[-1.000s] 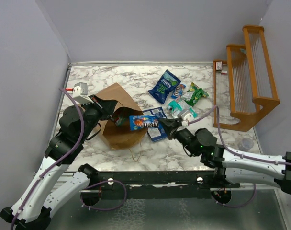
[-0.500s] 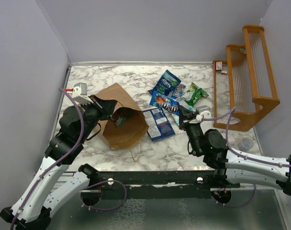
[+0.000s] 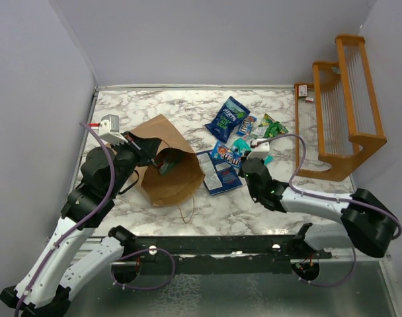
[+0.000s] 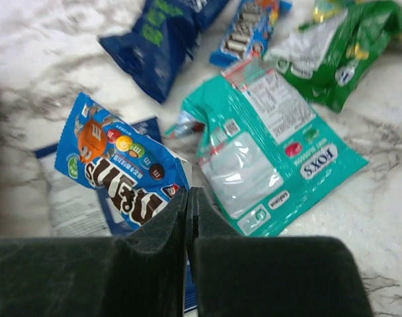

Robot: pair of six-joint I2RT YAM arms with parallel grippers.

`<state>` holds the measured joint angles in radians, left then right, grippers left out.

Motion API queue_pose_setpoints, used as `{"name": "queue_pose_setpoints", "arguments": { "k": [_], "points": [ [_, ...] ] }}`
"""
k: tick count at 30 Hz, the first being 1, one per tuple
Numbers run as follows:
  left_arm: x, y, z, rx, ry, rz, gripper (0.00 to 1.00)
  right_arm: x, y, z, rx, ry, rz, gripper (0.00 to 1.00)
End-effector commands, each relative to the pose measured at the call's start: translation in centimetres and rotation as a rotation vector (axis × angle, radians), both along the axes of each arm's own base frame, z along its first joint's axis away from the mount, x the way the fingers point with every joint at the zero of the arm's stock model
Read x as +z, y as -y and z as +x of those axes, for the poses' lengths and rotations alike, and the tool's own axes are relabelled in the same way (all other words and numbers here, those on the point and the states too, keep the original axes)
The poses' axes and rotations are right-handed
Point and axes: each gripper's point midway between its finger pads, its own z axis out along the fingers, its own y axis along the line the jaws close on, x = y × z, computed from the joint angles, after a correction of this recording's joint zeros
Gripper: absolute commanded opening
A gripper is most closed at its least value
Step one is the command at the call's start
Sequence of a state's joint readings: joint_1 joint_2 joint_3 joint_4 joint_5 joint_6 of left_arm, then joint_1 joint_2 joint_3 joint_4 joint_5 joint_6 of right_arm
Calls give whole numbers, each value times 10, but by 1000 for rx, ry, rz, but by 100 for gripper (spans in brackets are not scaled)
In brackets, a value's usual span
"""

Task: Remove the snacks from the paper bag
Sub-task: Place the snack at the center of the board, then take out the snack from the paper bag.

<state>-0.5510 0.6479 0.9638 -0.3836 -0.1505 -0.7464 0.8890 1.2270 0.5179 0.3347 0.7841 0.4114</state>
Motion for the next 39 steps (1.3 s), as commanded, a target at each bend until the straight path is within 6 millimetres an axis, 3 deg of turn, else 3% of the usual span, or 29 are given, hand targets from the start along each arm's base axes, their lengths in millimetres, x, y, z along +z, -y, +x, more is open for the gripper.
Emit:
{"name": "queue_pose_setpoints", "arguments": {
  "k": [1,7,10,12,15,19,22,24,27,30,35,39],
  "points": [
    [8,-3,-2,8,27,-17,0,-51,-1,11,-53,-175,118,1],
    [12,0,-2,-5,30,-15,0,-81,11,17,-145,-215,99,1],
    [10,-2,-1,4,26,-9,0,-88,15,13,-169,-230,122,1],
    [9,-2,-1,4,25,-11,0,-88,20,11,-194,-237,129,7],
    [9,-3,-1,6,26,-4,0,-75,31,8,-223,-207,134,25],
    [10,-3,-1,9,27,-2,0,-29,33,10,-163,-89,143,43],
    [9,-2,0,6,26,1,0,10,16,8,5,-7,123,50],
    [7,-2,1,6,23,1,0,34,-7,1,174,48,139,54],
    [6,-1,0,2,20,-4,0,65,-46,-23,456,123,195,59],
    [8,-1,0,5,22,-5,0,87,-83,-58,772,222,228,64],
    [9,0,0,-1,18,-5,0,93,-128,-122,1238,279,256,66],
    [7,0,0,-1,12,-13,0,73,-157,-155,1408,315,105,67]
  ]
}}
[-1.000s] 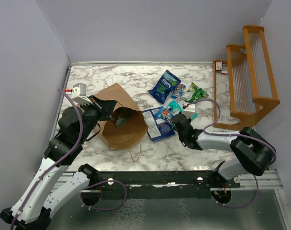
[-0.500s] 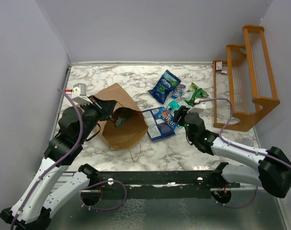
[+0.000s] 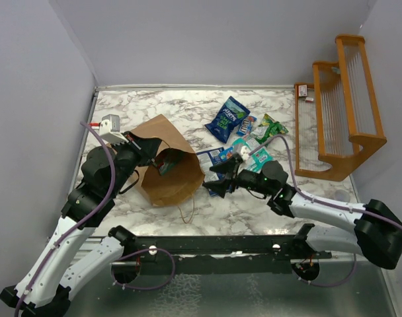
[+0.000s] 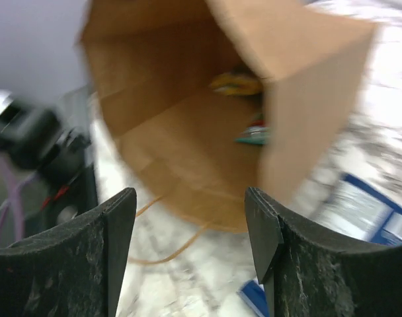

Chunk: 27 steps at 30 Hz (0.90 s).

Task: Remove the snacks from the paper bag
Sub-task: Take out the snack from the paper bag.

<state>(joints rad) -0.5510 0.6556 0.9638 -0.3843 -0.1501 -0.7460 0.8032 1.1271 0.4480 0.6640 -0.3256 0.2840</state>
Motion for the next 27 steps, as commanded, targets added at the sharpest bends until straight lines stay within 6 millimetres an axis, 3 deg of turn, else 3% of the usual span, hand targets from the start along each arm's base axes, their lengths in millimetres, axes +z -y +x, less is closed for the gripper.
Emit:
{"name": "queue_pose_setpoints", "arguments": {
  "k": [1,6,12,17,22,27],
  "points": [
    [9,0,-1,-3,20,-21,0,-3,-45,-66,332,271,-99,68],
    [10,3,0,-15,19,-26,0,-43,-74,-73,291,574,-382,71],
    [11,3,-1,-17,17,-25,0,-36,-94,-49,199,785,-472,75],
    [13,3,-2,-17,22,-29,0,-70,-108,-15,149,929,-679,74],
    [15,3,-3,-25,25,-29,0,-75,-134,1,159,1065,-736,71],
    [17,5,-5,-37,27,-37,0,-94,-156,12,199,1098,-751,64]
  ]
}}
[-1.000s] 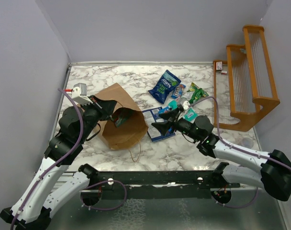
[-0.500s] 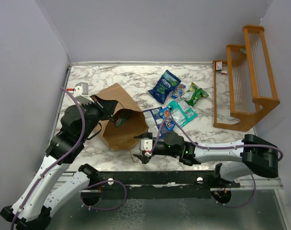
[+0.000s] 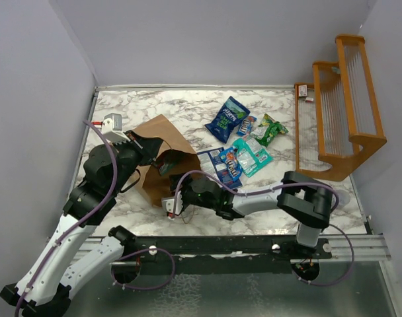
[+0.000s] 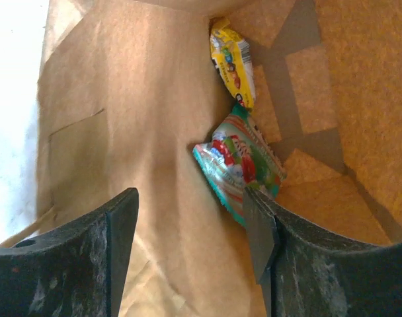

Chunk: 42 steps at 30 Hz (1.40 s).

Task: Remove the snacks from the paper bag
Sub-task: Take out the snack from the paper bag.

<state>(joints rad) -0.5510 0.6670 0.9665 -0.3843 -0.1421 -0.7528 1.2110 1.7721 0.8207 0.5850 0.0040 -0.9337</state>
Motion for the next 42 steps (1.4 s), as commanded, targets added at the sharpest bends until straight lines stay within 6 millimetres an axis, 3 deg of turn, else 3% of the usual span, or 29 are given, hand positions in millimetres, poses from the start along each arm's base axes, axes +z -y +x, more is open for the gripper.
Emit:
{"name": "queue_pose_setpoints", "arguments": {
  "k": [1,13,21,28,38,42],
  "points": [
    [19,3,-7,-33,38,-39,0,8,-24,18,18,112,14,63],
    [17,7,-10,-58,41,-65,0,-24,-30,78,-30,103,-26,59],
    [15,13,-8,-79,33,-69,0,-37,-40,98,-56,128,-47,62],
    [15,18,-8,-98,29,-83,0,-32,-50,119,-92,142,-3,62],
    [16,13,-13,-86,27,-82,0,-41,-61,136,-81,150,5,60],
    [17,12,-13,-86,26,-82,0,-38,-64,139,-88,160,23,51]
  ]
}}
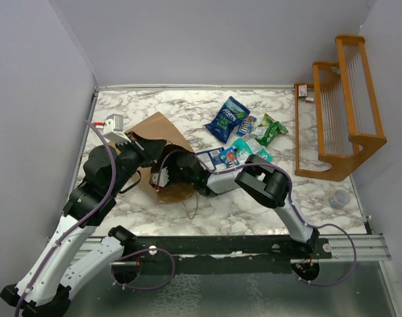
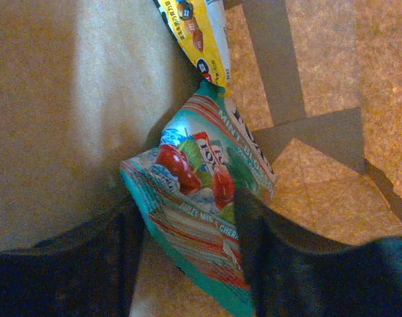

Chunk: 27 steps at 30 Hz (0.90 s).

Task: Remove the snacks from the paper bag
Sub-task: Take out the snack from the paper bag.

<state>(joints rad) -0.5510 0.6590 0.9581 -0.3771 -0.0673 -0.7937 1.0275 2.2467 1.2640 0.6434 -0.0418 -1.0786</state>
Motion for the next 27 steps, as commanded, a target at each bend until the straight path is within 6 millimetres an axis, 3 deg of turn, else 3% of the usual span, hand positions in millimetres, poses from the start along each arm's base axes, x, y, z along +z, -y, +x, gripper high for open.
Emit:
{"name": "queue_pose_setpoints", "arguments": {
  "k": [1,4,10,18,27],
  "points": [
    [16,0,-5,-14,42,-37,0,14,-11,7,12,39,62,44],
    [15,-1,-5,-10,40,-34,0,30,-12,9,-5,52,128,18],
    [10,-2,-4,0,28,-24,0,65,-4,4,2,116,202,2],
    [0,-5,0,22,16,-9,0,90,15,-23,38,19,225,1],
    [4,-3,1,21,24,-26,0,117,23,-85,135,-267,324,1]
  ]
}}
